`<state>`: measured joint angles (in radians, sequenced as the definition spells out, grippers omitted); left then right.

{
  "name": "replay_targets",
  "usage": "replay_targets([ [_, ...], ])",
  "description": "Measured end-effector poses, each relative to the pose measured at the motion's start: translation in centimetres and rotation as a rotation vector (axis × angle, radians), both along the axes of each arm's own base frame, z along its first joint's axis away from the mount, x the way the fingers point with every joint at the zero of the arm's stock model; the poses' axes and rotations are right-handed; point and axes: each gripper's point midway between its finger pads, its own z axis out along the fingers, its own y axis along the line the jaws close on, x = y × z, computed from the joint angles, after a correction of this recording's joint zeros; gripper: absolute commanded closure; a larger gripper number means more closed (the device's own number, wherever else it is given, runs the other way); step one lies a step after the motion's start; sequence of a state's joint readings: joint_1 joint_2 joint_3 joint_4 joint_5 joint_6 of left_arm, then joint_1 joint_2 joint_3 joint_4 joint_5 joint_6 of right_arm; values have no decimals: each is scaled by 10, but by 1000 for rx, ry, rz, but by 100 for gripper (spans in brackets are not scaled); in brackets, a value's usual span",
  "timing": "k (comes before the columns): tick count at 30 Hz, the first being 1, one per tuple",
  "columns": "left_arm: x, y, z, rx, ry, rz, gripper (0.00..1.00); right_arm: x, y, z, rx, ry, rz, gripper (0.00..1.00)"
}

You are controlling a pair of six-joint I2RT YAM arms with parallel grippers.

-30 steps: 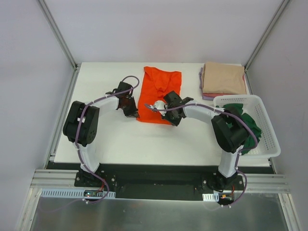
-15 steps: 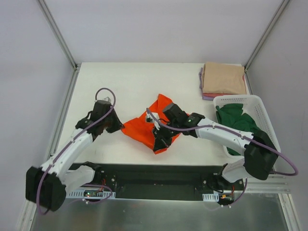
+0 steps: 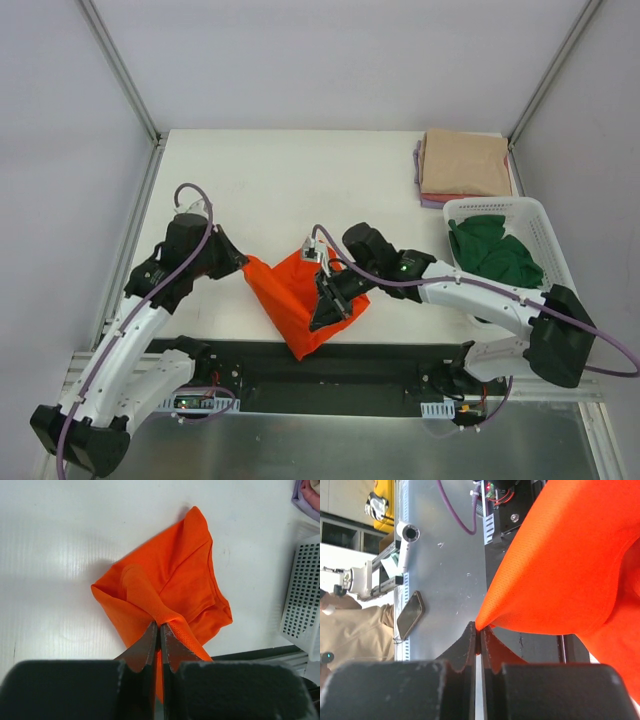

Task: Fold and stack the t-shirts
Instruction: Fold the long partially folded tshirt into a neat square

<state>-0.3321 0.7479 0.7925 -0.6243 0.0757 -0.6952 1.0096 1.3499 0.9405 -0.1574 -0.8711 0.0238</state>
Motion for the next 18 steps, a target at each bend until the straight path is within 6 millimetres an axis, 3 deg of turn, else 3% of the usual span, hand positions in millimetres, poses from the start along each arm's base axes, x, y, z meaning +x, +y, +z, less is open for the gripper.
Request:
replay_targets([
  [5,20,-14,7,-14,26,-31,100,18,-17,-10,-19,20,-106,100],
  [13,49,-50,-19,-4,130,-120,100,38,-41,-41,-75,95,-263,100],
  [18,79,-79,-23,25,147,-173,100,55,-53,-53,-90,125,-372,100],
])
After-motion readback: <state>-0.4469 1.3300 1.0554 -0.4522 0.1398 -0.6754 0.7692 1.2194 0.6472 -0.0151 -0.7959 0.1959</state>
